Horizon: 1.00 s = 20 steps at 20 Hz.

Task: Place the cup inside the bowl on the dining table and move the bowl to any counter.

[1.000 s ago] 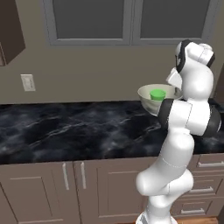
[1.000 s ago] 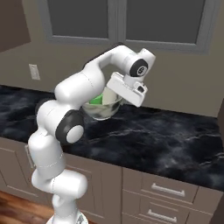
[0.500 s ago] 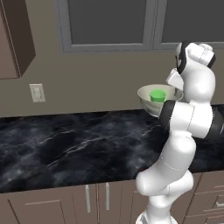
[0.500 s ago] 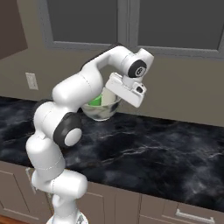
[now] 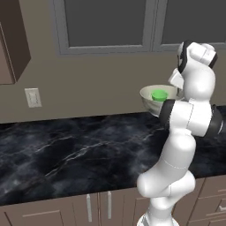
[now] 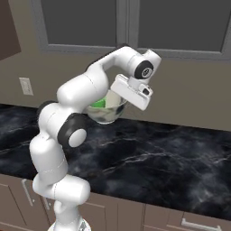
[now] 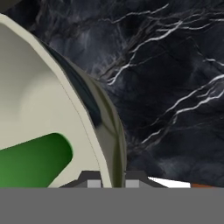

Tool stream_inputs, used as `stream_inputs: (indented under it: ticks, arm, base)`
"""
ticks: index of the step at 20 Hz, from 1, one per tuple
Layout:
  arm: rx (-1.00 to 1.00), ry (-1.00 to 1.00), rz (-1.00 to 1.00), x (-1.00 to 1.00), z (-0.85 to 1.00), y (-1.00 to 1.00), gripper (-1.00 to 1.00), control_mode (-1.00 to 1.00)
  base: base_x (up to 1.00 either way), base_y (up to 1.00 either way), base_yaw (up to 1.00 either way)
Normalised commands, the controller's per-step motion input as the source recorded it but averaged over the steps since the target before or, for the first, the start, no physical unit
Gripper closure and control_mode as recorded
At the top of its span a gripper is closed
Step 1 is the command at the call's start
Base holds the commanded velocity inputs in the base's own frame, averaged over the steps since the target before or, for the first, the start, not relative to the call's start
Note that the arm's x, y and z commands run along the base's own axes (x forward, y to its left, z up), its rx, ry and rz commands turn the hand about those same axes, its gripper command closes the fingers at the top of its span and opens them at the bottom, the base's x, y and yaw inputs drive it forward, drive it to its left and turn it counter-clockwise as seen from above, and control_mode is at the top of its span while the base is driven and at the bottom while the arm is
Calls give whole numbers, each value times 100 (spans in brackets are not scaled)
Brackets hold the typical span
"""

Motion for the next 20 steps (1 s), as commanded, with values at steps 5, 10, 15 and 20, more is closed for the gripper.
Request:
stream_inputs:
  ticks: [5,10,15,20]
  arm:
    - [0,0,0,0,0,0,100,100]
    - [0,0,0,0,0,0,100,100]
    - [0,0,0,0,0,0,100,-100]
    - [0,0,0,0,0,0,100,-100]
  base:
    - [0,0,0]
    - [0,0,0]
    - [0,0,0]
    - [0,0,0]
